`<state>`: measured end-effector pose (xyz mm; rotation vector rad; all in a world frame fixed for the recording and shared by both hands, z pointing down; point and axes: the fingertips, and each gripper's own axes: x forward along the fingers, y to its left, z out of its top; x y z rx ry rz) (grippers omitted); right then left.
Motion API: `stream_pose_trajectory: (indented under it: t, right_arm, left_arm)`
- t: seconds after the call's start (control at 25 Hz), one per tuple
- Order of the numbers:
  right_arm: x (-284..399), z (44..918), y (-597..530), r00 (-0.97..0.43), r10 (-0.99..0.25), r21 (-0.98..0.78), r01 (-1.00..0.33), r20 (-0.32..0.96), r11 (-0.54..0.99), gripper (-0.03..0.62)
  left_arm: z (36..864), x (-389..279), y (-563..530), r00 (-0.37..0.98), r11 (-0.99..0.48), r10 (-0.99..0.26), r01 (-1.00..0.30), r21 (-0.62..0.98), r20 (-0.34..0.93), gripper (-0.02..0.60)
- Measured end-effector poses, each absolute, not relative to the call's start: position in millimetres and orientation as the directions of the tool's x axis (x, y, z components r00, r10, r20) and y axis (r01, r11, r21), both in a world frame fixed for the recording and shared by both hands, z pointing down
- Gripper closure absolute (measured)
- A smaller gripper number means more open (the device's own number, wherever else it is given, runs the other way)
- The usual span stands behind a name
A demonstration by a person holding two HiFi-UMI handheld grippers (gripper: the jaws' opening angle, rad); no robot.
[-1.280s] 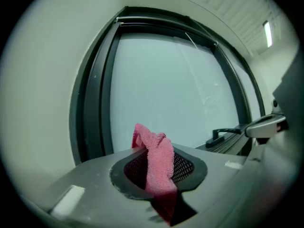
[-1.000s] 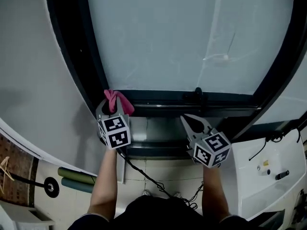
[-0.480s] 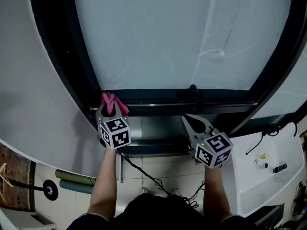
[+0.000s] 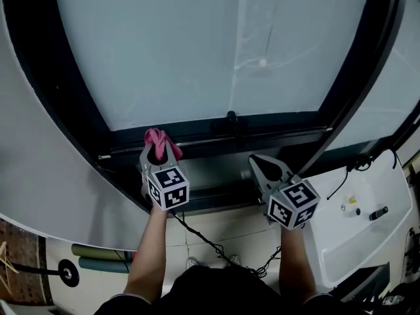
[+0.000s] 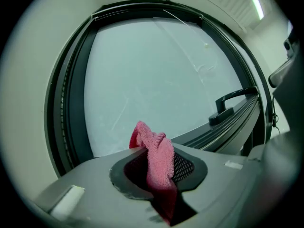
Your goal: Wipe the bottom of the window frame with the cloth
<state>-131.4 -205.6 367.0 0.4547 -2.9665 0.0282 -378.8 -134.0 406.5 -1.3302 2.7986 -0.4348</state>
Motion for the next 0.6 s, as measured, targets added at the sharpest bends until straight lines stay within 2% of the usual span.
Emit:
stream_pose_trajectory:
  t: [0.6]
  right_arm:
    - [-28, 364, -263, -0.887, -0.438, 0.013, -0.441, 0.145, 0.898, 0.592]
  left_arm:
    - [404, -269, -233, -0.542, 0.512, -0.838, -0.821, -0.251, 0.062, 0.494]
